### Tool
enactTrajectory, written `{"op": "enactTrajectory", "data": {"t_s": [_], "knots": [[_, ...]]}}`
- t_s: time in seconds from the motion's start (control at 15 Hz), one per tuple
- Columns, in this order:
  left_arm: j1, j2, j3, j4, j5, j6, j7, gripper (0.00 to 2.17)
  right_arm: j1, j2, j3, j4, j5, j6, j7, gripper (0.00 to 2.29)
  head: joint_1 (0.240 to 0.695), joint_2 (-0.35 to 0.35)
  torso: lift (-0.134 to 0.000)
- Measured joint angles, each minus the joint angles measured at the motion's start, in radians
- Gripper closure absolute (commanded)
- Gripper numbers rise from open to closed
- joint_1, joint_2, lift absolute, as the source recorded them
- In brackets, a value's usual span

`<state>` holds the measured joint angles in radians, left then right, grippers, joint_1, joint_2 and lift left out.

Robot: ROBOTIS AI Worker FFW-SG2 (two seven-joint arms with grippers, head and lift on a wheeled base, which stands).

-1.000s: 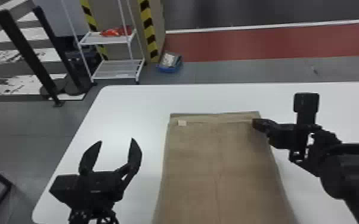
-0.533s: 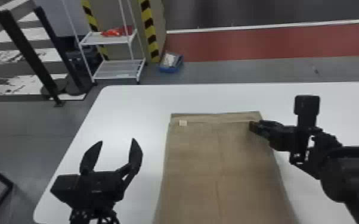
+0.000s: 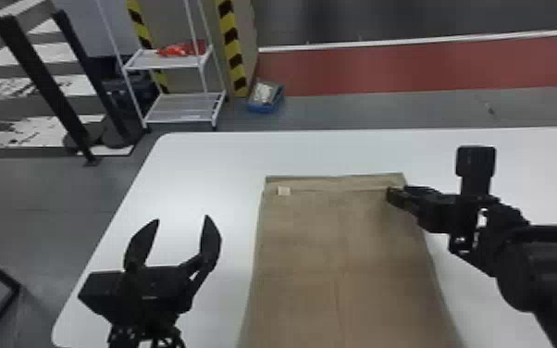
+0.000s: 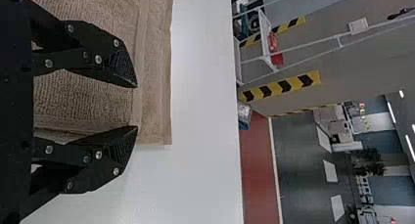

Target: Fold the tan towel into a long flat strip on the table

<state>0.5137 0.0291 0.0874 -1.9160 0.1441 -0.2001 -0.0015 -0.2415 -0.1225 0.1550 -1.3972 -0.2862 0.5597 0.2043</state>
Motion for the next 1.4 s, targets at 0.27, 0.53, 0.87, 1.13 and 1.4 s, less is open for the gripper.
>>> {"op": "enactTrajectory", "data": {"t_s": [0.27,0.53,0.87,1.13,1.4], "knots": [[-0.003,0.000,0.000,0.002,0.000,0.000,0.000,0.09,-0.010,0.003,0.001,0.009,0.007,-0.001,-0.005,0.70,0.695,0.159,-0.123],[-0.008,0.005,0.000,0.009,0.005,0.000,0.000,0.09,-0.017,0.007,0.004,0.015,0.014,0.007,-0.010,0.82,0.695,0.161,-0.123],[-0.012,0.007,-0.003,0.014,0.008,0.000,0.000,0.09,-0.010,0.008,0.002,0.013,0.012,0.025,-0.008,0.71,0.695,0.161,-0.123],[-0.012,0.008,-0.003,0.014,0.008,0.000,0.000,0.09,0.002,0.006,-0.009,0.004,0.004,0.026,-0.009,0.71,0.695,0.158,-0.123],[-0.012,0.009,-0.003,0.013,0.009,0.000,0.000,0.09,-0.007,0.007,-0.006,0.003,0.013,0.031,-0.010,0.89,0.695,0.157,-0.123]]}}
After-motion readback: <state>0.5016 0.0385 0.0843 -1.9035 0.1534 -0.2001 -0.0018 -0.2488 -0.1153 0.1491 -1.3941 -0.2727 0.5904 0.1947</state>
